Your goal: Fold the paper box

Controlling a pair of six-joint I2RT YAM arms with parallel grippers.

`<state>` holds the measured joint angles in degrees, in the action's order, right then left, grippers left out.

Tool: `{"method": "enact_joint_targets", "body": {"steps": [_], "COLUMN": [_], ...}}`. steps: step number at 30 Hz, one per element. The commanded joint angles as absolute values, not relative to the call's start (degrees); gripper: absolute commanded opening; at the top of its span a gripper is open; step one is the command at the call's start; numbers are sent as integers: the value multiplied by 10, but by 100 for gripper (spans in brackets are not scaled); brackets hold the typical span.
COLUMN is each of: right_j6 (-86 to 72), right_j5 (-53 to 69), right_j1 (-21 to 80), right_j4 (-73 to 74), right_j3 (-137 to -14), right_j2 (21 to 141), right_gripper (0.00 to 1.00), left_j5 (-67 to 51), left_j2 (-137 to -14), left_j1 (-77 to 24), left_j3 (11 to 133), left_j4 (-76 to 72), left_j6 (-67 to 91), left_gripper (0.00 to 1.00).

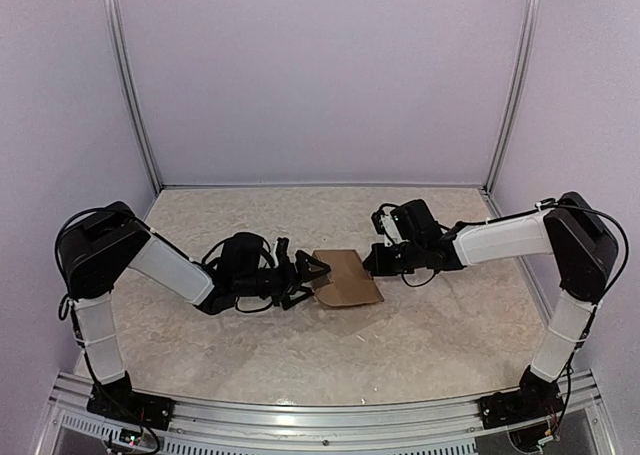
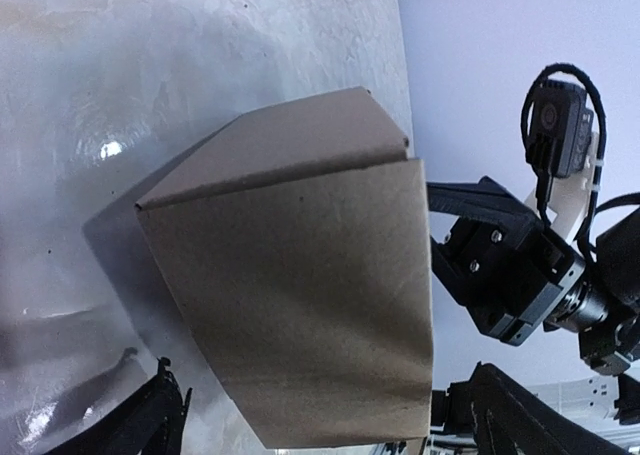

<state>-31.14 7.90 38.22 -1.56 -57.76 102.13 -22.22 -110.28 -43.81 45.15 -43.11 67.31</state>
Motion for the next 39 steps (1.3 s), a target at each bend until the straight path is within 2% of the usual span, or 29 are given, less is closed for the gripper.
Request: {"method": "enact_joint_targets", "body": {"steps": [1, 19, 35, 39], "right_j6": [-308, -305, -308, -310], "right_j5": [80, 80, 84, 84], "right_j1": [378, 377, 377, 377], "right_j4": [9, 7, 2, 2], "right_j3": [-557, -550, -549, -548], "right_j2": [1014, 1001, 996, 991], "right_gripper": [1, 0, 0, 0], "left_j5": [-221, -221, -224, -227], "left_j2": [-1116, -1132, -1139, -1138], "left_j1": [-439, -430, -429, -428], "left_j3": [466, 534, 559, 558], "left_j4": [-464, -368, -310, -310], "left_j6": [687, 651, 634, 634], "left_gripper": [99, 98, 75, 65]}}
